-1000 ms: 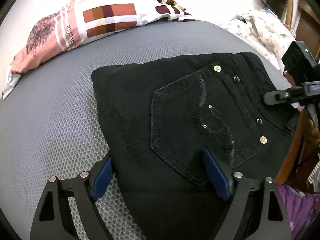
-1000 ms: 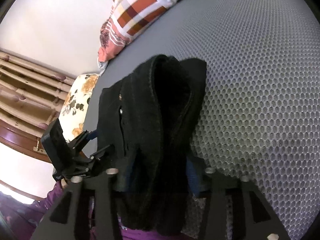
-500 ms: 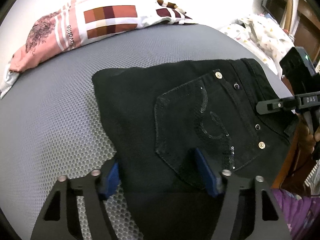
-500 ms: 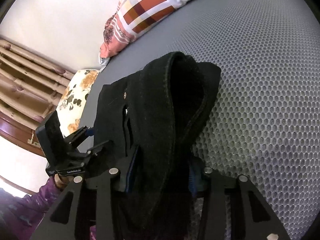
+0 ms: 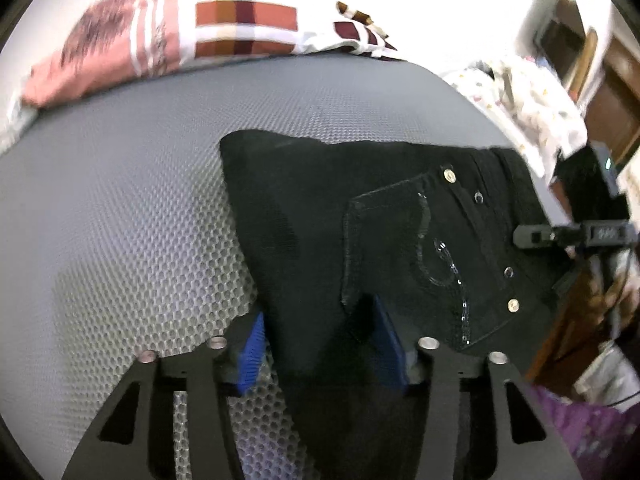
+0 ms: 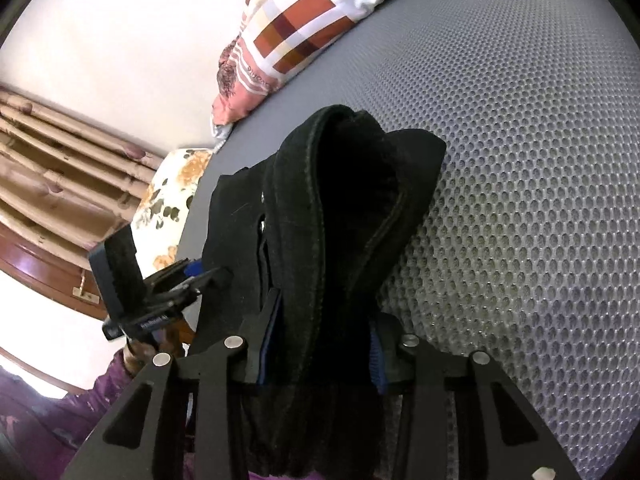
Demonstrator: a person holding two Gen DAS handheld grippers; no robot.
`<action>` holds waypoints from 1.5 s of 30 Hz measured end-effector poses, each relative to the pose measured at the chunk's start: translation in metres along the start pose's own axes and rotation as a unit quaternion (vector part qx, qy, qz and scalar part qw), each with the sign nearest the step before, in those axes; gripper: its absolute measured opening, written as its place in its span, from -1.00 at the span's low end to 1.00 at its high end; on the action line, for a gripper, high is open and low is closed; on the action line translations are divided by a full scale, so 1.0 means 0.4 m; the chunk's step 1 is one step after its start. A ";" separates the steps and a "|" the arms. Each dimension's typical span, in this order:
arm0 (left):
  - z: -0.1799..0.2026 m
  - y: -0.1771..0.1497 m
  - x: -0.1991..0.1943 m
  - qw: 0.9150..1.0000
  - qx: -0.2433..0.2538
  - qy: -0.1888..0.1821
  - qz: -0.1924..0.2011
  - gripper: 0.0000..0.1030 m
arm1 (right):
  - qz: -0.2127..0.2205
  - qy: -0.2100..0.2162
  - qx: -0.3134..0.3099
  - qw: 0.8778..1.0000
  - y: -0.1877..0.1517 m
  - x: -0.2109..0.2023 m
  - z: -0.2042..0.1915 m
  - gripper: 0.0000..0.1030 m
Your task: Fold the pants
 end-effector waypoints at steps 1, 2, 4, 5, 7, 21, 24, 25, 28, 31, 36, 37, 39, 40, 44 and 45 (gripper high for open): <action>-0.021 0.000 0.007 0.999 -0.019 -0.028 -0.010 0.14 | -0.001 0.001 0.002 1.000 0.001 0.002 0.000 -0.30; -0.035 -0.003 0.015 0.998 -0.033 -0.053 -0.021 0.16 | -0.003 0.001 0.002 1.000 0.002 0.003 0.001 -0.30; -0.057 0.002 0.016 0.995 -0.047 -0.091 -0.020 0.19 | -0.004 0.002 0.003 1.000 0.003 0.006 0.003 -0.25; -0.064 0.007 0.020 0.992 -0.052 -0.113 -0.022 0.19 | -0.004 0.005 0.006 1.000 0.003 0.008 0.006 -0.23; -0.070 0.020 0.029 0.988 -0.060 -0.140 -0.028 0.20 | -0.003 0.011 0.011 1.000 0.003 0.011 0.012 -0.19; -0.065 0.013 0.031 0.990 -0.068 -0.127 0.003 -0.21 | 0.009 0.031 0.025 0.999 -0.003 0.021 0.003 -0.31; -0.061 0.012 0.021 0.989 -0.082 -0.120 0.016 -0.33 | 0.012 0.031 0.026 0.999 -0.005 0.019 -0.006 -0.35; -0.060 0.011 0.014 0.989 -0.084 -0.118 0.020 -0.39 | 0.013 0.033 0.027 0.999 -0.005 0.020 -0.011 -0.36; -0.058 0.011 -0.009 0.989 -0.088 -0.113 0.028 -0.49 | 0.013 0.036 0.031 0.999 0.003 0.028 -0.023 -0.38; -0.049 0.010 -0.026 0.991 -0.083 -0.102 0.031 -0.55 | 0.015 0.049 0.040 0.998 0.009 0.030 -0.035 -0.40; -0.040 -0.001 -0.054 0.994 -0.070 -0.072 0.030 -0.59 | 0.014 0.060 0.046 0.997 0.010 0.046 -0.060 -0.42; -0.039 -0.003 -0.059 0.995 -0.069 -0.068 0.031 -0.59 | 0.015 0.064 0.049 0.997 0.010 0.050 -0.061 -0.42; -0.037 -0.006 -0.072 0.996 -0.064 -0.059 0.033 -0.59 | 0.014 0.070 0.055 0.996 0.011 0.062 -0.063 -0.42; -0.035 -0.008 -0.078 0.996 -0.061 -0.053 0.034 -0.59 | 0.015 0.073 0.059 0.995 0.011 0.066 -0.064 -0.42; -0.041 -0.014 -0.102 0.997 -0.059 -0.037 0.037 -0.59 | 0.009 0.079 0.062 0.995 0.010 0.090 -0.077 -0.42; -0.045 -0.018 -0.108 0.997 -0.059 -0.033 0.037 -0.59 | 0.007 0.081 0.064 0.995 0.010 0.097 -0.082 -0.42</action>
Point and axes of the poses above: each gripper's, at about its wrist camera, not at the fingertips, and x roughly the way its jaws point, z to its right, y to its top, the point moved 2 cm from there along x, roughly the way its jaws point, and after that the axes turned 6 degrees about x, right-handed, at the moved point
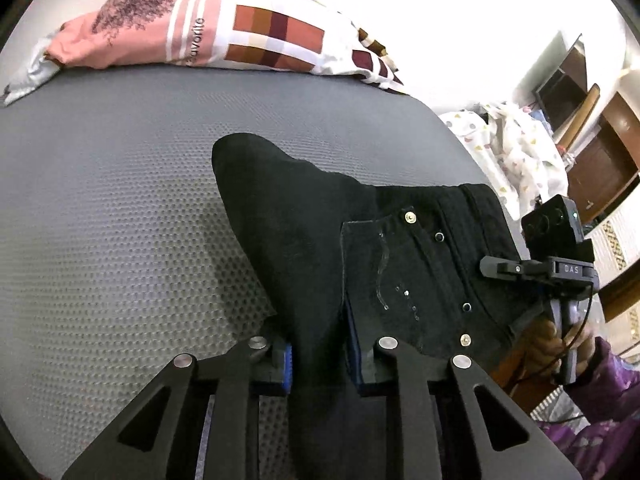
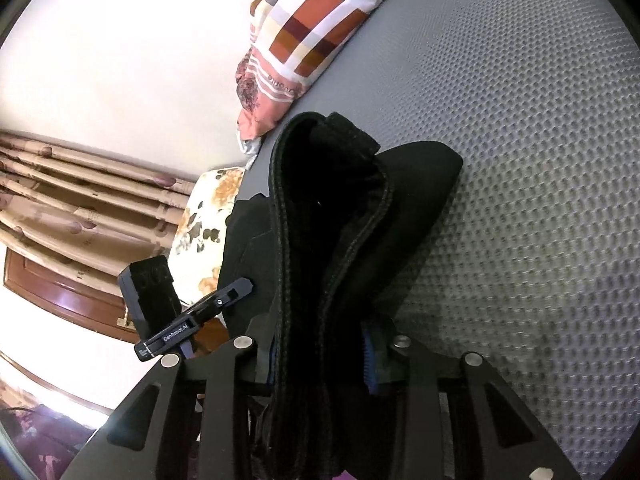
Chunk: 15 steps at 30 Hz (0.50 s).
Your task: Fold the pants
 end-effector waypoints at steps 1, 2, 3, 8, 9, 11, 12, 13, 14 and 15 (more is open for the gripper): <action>-0.004 -0.002 -0.007 1.000 0.000 0.005 0.001 -0.59 | -0.002 0.001 0.001 1.000 0.000 0.008 -0.004 -0.42; -0.007 0.000 -0.009 1.000 -0.001 0.008 0.002 -0.59 | -0.004 0.001 0.001 1.000 0.003 0.016 -0.008 -0.42; -0.010 0.002 -0.012 1.000 -0.001 0.011 0.003 -0.59 | -0.006 0.002 0.001 1.000 0.001 0.021 -0.012 -0.42; -0.035 0.003 -0.040 1.000 -0.002 0.029 0.009 -0.59 | -0.015 0.010 0.003 1.000 0.006 0.063 -0.039 -0.42; -0.042 0.003 -0.047 0.999 -0.003 0.032 0.011 -0.59 | -0.018 0.013 0.003 1.000 0.007 0.073 -0.046 -0.42; -0.059 0.001 -0.062 0.999 -0.008 0.036 0.014 -0.59 | -0.023 0.016 0.002 1.000 0.010 0.091 -0.057 -0.42; -0.068 0.000 -0.069 0.999 -0.010 0.039 0.016 -0.59 | -0.025 0.015 0.000 1.000 0.012 0.102 -0.067 -0.42; -0.075 0.001 -0.076 0.999 -0.011 0.042 0.017 -0.59 | -0.028 0.016 -0.003 0.999 0.014 0.113 -0.076 -0.42; -0.084 0.001 -0.085 0.999 -0.014 0.045 0.020 -0.59 | -0.031 0.017 -0.004 0.999 0.016 0.122 -0.084 -0.42; -0.094 0.002 -0.093 0.998 -0.016 0.047 0.022 -0.59 | -0.034 0.018 -0.007 0.999 0.018 0.132 -0.094 -0.42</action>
Point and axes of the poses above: each gripper's, at about its wrist camera, not at the fingertips, and x roughly the way its jaws point, z to its right, y to its top, the point moved 2 cm from there along x, roughly the way its jaws point, and after that the axes turned 6 degrees about x, right-handed, at the moved point
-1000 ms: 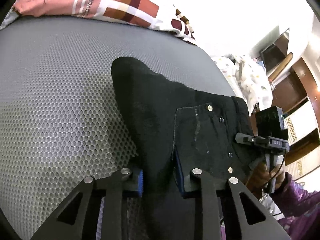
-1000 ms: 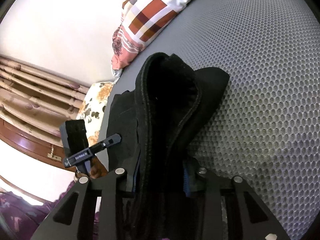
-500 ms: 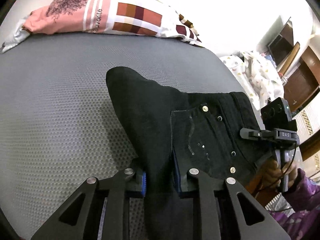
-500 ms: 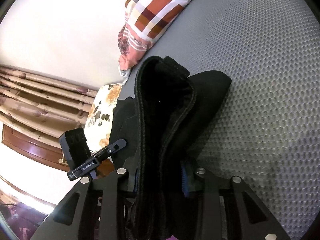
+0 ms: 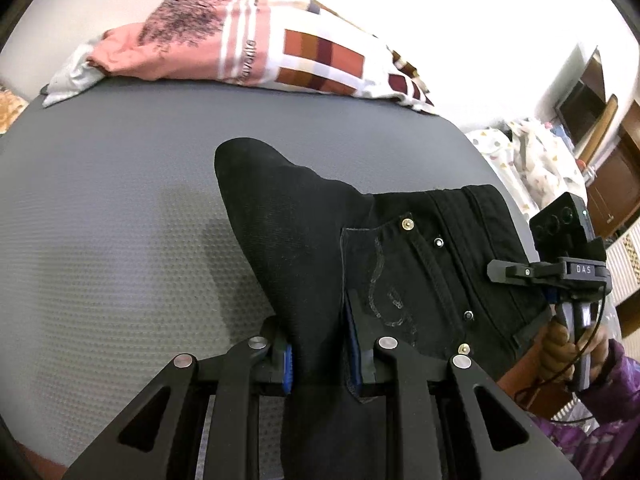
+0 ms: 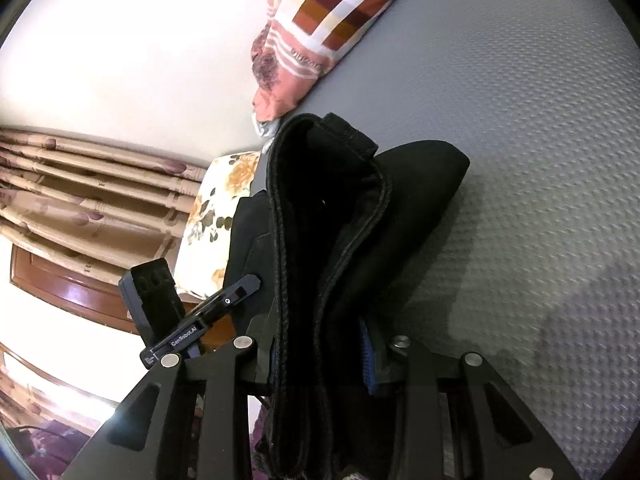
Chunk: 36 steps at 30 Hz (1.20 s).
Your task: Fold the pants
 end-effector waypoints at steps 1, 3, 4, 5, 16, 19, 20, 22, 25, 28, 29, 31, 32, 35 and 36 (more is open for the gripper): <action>-0.012 0.001 -0.009 1.000 -0.003 0.003 0.003 -0.59 | -0.003 0.000 -0.004 1.000 0.002 0.008 -0.009 -0.42; -0.030 0.004 -0.022 1.000 -0.006 0.009 0.007 -0.59 | -0.010 0.000 -0.010 1.000 0.009 0.031 -0.029 -0.42; -0.042 0.007 -0.032 1.000 -0.008 0.013 0.010 -0.59 | -0.013 0.001 -0.013 1.000 0.012 0.041 -0.037 -0.42; -0.052 0.008 -0.041 1.000 -0.009 0.016 0.013 -0.59 | -0.016 0.001 -0.016 1.000 0.013 0.048 -0.045 -0.42; -0.189 0.034 -0.108 0.997 -0.034 0.050 0.041 -0.59 | -0.046 0.015 -0.038 0.998 0.052 0.177 -0.131 -0.42; -0.234 0.047 -0.120 0.996 -0.042 0.059 0.048 -0.59 | -0.053 0.017 -0.044 0.997 0.071 0.209 -0.149 -0.42; -0.245 0.052 -0.121 0.996 -0.043 0.061 0.051 -0.59 | -0.056 0.018 -0.047 0.997 0.081 0.224 -0.158 -0.42; -0.268 0.065 -0.123 0.995 -0.044 0.069 0.055 -0.59 | -0.058 0.019 -0.052 0.997 0.092 0.245 -0.170 -0.42; -0.306 0.093 -0.120 0.994 -0.046 0.079 0.062 -0.59 | -0.060 0.023 -0.055 0.996 0.123 0.283 -0.185 -0.42; -0.339 0.118 -0.115 0.993 -0.050 0.084 0.068 -0.59 | -0.061 0.024 -0.058 0.996 0.153 0.318 -0.199 -0.42; -0.349 0.126 -0.114 0.993 -0.050 0.086 0.069 -0.59 | -0.061 0.025 -0.059 0.996 0.163 0.328 -0.202 -0.42; -0.372 0.147 -0.110 0.992 -0.050 0.090 0.073 -0.59 | -0.062 0.027 -0.060 0.996 0.185 0.347 -0.209 -0.42; -0.381 0.154 -0.108 0.992 -0.051 0.092 0.075 -0.59 | -0.062 0.027 -0.061 0.996 0.196 0.357 -0.214 -0.42; -0.415 0.184 -0.102 0.991 -0.052 0.097 0.080 -0.59 | -0.060 0.029 -0.063 0.996 0.227 0.387 -0.227 -0.42; -0.426 0.194 -0.100 0.990 -0.052 0.099 0.081 -0.59 | -0.060 0.029 -0.064 0.996 0.238 0.398 -0.231 -0.42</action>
Point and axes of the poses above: each gripper's, at about its wrist camera, not at the fingertips, and x roughly the way its jaws point, z to its right, y to its top, the point moved 2 cm from there along x, roughly the way its jaws point, and after that the axes turned 6 degrees about x, right-handed, at the moved point
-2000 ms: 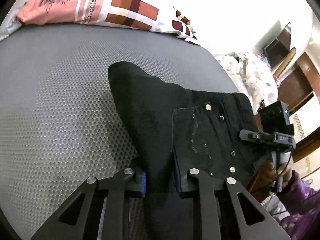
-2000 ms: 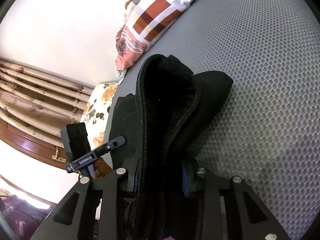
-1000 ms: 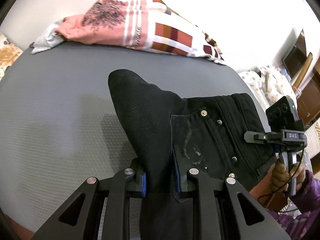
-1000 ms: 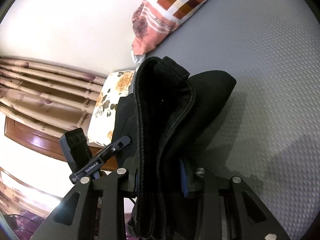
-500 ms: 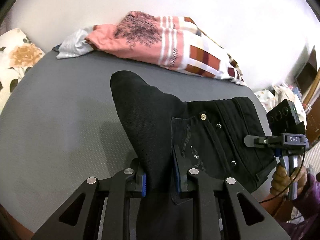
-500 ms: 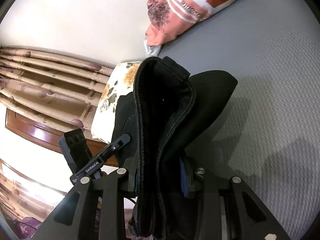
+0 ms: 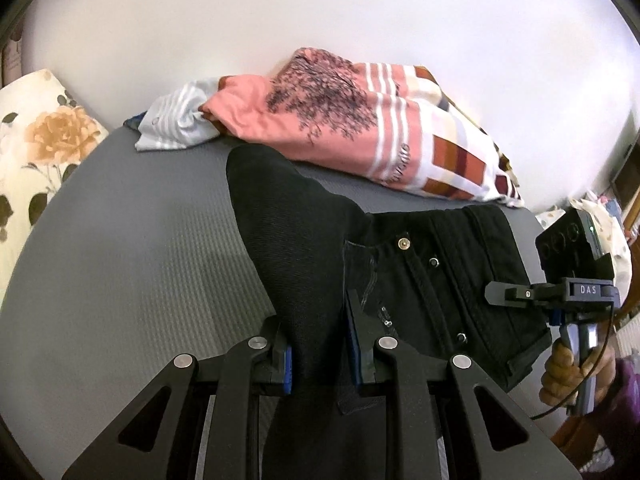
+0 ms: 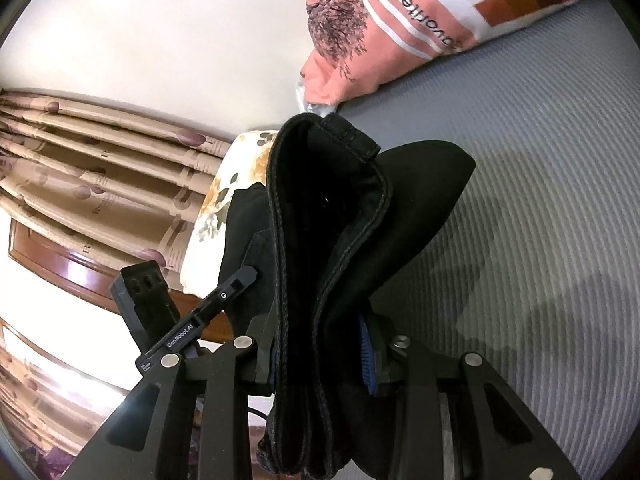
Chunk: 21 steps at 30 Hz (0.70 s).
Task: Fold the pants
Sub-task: 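Hold the folded jeans with both grippers and pull them toward the pillow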
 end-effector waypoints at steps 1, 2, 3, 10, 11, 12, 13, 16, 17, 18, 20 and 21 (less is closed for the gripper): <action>-0.008 0.009 0.005 1.000 0.000 0.002 0.001 -0.59 | 0.000 0.000 -0.002 1.000 0.012 0.009 -0.002 -0.42; -0.019 0.019 0.012 1.000 -0.001 0.004 0.003 -0.59 | 0.001 0.000 -0.003 1.000 0.023 0.018 -0.004 -0.42; -0.028 0.027 0.017 1.000 -0.002 0.005 0.004 -0.59 | 0.002 0.001 -0.004 1.000 0.036 0.027 -0.006 -0.42; -0.094 0.082 0.057 1.000 -0.006 0.020 0.012 -0.59 | 0.004 0.003 -0.012 1.000 0.114 0.091 -0.016 -0.42; -0.100 0.086 0.062 1.000 -0.006 0.022 0.012 -0.59 | 0.004 0.001 -0.014 1.000 0.123 0.101 -0.018 -0.42; -0.108 0.091 0.070 1.000 -0.007 0.023 0.012 -0.59 | 0.004 0.001 -0.016 1.000 0.131 0.108 -0.018 -0.42; -0.115 0.096 0.077 1.000 -0.007 0.025 0.011 -0.59 | 0.003 0.000 -0.017 1.000 0.137 0.114 -0.017 -0.42; -0.133 0.106 0.100 0.999 -0.001 0.033 0.007 -0.59 | 0.001 -0.004 -0.019 1.000 0.153 0.132 -0.011 -0.42; -0.136 0.107 0.105 0.999 0.000 0.034 0.006 -0.59 | 0.000 -0.005 -0.018 1.000 0.158 0.138 -0.008 -0.42; -0.141 0.108 0.113 0.999 0.001 0.036 0.005 -0.59 | -0.001 -0.007 -0.018 1.000 0.161 0.144 -0.003 -0.42; -0.148 0.109 0.126 0.999 0.003 0.039 0.003 -0.59 | -0.002 -0.009 -0.017 1.000 0.167 0.152 0.004 -0.42; -0.152 0.110 0.132 0.999 0.001 0.038 0.002 -0.59 | -0.003 -0.010 -0.016 1.000 0.170 0.157 0.008 -0.42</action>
Point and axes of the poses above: each gripper's, at about its wrist camera, not at the fingertips, and x roughly the way its jaws point, z to its right, y to its top, the point moved 2 cm from there along x, roughly the way its jaws point, and after that the axes turned 6 degrees about x, right-handed, at the moved point
